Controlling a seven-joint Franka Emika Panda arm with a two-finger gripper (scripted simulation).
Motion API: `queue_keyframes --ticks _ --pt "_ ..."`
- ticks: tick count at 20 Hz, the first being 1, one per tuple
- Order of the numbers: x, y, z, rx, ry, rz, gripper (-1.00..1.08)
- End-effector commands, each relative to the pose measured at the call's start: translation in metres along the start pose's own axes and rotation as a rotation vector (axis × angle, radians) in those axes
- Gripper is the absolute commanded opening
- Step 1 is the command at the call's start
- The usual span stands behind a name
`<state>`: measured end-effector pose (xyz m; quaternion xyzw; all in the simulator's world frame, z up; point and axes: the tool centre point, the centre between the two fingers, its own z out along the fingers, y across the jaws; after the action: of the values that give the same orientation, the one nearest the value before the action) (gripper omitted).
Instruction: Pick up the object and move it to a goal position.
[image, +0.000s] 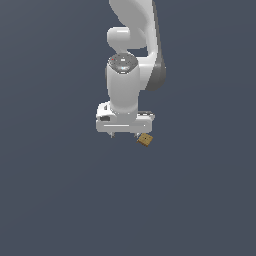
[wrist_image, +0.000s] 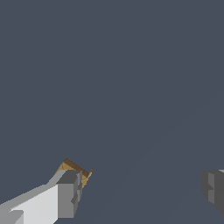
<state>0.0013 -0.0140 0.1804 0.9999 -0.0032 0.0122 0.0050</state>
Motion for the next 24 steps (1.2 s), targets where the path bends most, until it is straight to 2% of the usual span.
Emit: queue_keyframes --ticks 1,10,24 --pt "0.000 0.000 0.000 0.000 0.000 0.000 1.00" --pt "-0.012 0.032 0.014 -0.024 -0.042 0.011 1.00" --pt "-0.015 0.018 0.023 -0.020 -0.038 0.056 1.00"
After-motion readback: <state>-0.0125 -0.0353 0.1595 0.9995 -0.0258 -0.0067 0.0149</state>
